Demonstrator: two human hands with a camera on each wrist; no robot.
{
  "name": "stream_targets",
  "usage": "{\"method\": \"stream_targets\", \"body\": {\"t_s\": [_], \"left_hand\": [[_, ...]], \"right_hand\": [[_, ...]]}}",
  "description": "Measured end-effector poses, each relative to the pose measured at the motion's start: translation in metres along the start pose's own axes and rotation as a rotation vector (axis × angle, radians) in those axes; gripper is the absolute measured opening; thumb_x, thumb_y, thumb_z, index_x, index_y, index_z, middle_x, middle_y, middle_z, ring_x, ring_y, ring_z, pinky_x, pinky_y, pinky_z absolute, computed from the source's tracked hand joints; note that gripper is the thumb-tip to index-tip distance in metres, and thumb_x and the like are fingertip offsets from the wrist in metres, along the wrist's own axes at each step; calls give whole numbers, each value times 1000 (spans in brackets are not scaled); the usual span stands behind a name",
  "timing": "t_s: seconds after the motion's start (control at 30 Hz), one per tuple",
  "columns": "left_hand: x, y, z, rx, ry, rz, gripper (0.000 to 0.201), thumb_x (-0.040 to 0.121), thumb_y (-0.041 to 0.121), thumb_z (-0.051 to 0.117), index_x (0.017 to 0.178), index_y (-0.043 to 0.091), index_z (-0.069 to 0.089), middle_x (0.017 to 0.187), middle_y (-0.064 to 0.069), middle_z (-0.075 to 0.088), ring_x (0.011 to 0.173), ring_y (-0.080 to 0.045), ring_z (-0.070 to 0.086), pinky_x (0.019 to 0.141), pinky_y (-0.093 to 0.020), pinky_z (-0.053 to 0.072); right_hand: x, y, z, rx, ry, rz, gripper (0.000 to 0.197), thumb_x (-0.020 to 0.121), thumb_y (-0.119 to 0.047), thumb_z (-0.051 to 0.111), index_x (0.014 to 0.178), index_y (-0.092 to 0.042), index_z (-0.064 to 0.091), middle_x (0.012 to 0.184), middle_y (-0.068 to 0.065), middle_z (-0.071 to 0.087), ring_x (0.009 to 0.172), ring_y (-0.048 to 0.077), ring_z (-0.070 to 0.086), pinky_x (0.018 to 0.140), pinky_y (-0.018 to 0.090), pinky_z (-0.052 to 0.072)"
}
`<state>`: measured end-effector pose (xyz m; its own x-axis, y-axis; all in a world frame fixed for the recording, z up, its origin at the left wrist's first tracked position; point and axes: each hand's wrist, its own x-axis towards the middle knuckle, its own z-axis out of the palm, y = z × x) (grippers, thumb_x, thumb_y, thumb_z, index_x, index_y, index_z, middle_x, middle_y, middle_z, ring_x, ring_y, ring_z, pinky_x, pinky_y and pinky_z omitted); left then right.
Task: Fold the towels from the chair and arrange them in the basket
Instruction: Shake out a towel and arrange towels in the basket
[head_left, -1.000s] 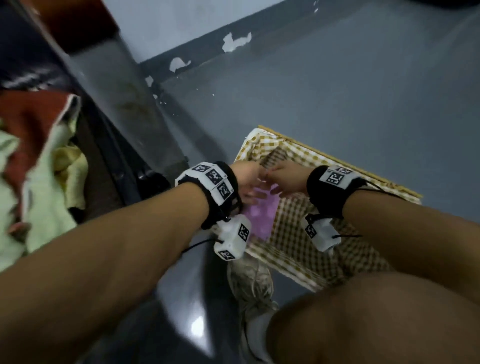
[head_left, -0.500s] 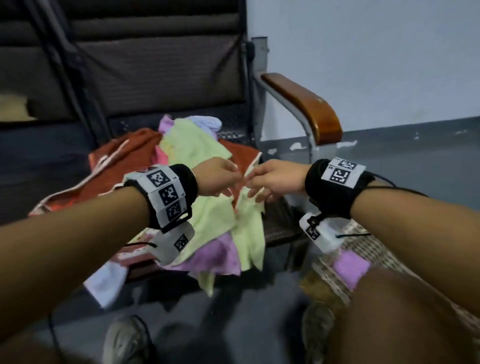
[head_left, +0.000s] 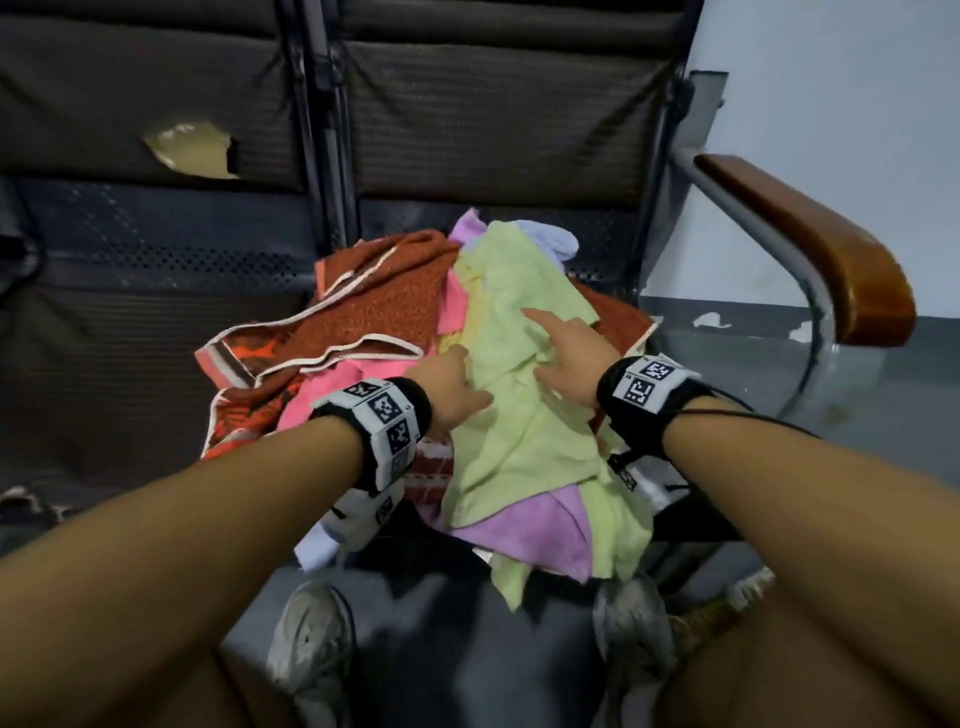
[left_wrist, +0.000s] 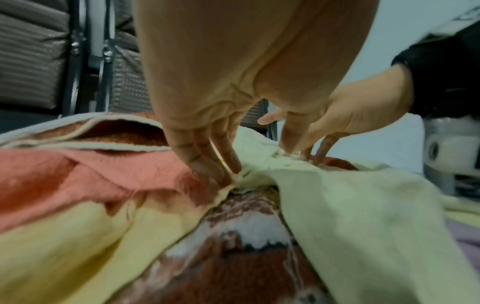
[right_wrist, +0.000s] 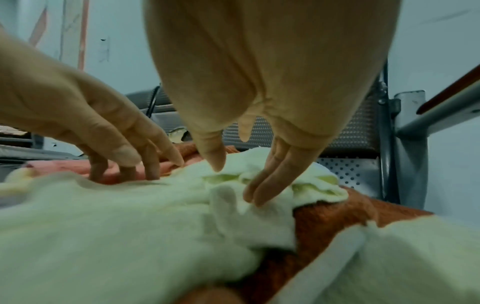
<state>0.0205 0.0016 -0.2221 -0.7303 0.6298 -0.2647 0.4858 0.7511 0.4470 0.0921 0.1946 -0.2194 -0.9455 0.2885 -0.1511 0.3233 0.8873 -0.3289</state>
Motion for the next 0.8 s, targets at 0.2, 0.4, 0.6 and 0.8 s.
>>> {"method": "stream_targets", "body": {"t_s": [0.2, 0.4, 0.6, 0.8], "left_hand": [[16, 0, 6, 127, 23, -14, 54, 88, 37, 61, 136, 14, 53, 122, -10, 63, 110, -29, 59, 94, -39, 51], [23, 13, 2, -99, 236, -3, 65, 85, 48, 68, 137, 14, 50, 131, -13, 55, 116, -31, 57, 99, -39, 47], [19, 29, -25, -584, 395, -10, 36, 103, 23, 36, 102, -1, 63, 108, -22, 68, 103, -38, 63, 93, -41, 49], [-9, 53, -45, -866, 364, 142, 19, 91, 20, 64, 92, 3, 73, 88, -14, 74, 77, -19, 66, 81, -44, 56]], "right_hand": [[27, 14, 4, -144, 111, 65, 28, 93, -38, 61, 120, -35, 69, 122, 6, 55, 108, 34, 61, 90, 40, 52], [14, -8, -13, 118, 297, -218, 18, 95, -36, 56, 96, -19, 62, 90, 3, 61, 92, 26, 52, 76, 39, 45], [-8, -4, -31, 384, 282, -184, 20, 88, -22, 60, 98, -20, 43, 96, 1, 64, 87, 24, 60, 82, 48, 50], [-13, -7, -29, 412, 123, -234, 46, 76, -59, 73, 113, -35, 62, 107, -7, 67, 98, 9, 63, 83, 31, 52]]}}
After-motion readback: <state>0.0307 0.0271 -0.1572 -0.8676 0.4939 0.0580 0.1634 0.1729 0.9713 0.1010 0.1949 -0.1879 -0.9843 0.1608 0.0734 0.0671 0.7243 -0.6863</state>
